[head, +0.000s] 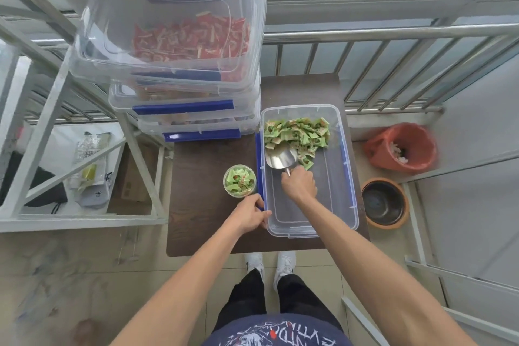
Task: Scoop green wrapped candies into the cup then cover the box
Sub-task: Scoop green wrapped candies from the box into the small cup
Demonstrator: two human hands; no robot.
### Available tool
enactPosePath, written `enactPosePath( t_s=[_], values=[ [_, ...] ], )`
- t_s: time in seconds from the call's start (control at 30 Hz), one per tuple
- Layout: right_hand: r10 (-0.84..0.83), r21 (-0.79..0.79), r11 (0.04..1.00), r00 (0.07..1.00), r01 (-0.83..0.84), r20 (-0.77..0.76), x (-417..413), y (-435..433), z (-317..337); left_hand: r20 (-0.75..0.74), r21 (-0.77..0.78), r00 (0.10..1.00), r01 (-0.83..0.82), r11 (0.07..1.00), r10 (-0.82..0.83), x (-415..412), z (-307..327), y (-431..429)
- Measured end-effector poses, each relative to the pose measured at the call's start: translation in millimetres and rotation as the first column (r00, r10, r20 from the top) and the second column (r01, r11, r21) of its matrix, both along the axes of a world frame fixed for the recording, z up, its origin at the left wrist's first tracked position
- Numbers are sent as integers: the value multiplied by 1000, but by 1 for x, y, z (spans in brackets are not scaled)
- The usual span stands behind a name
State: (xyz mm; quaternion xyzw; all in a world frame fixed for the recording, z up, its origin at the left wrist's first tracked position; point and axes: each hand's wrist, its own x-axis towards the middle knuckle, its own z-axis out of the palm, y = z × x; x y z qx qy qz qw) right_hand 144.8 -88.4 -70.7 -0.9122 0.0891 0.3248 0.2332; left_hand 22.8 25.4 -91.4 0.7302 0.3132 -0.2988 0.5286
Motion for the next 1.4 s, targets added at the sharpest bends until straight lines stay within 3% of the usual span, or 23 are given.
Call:
enactPosePath(
  t_s=[0.2,0.4,0.63,0.87,0.97,1.23,1.4],
  values=[
    [-120,81,989,992,123,-33,34,20,-19,-10,-4,999,37,999,-37,-1,-5,4],
    [-236,141,960,970,242,-62,8,-10,-35,-44,-37,999,-2,999,0,0,-3,5],
    [-282,194,939,958,285,-41,-24,-47,8,-66,-34,998,-3,999,1,0,6,5],
    [-82,136,987,997,81,3,-27,-79,40,-71,6,997,30,1000,-30,-7,12,5],
    [-31,197,980,999,24,31,-30,-88,53,-82,-10,997,9,1000,-10,-15,14,11],
    [134,361,923,990,-137,33,-31,-96,84,-100,111,969,-217,970,228,-26,13,50],
    [319,290,905,948,-310,18,-32,-85,109,157,187,963,-249,950,221,-22,15,67]
  ],
)
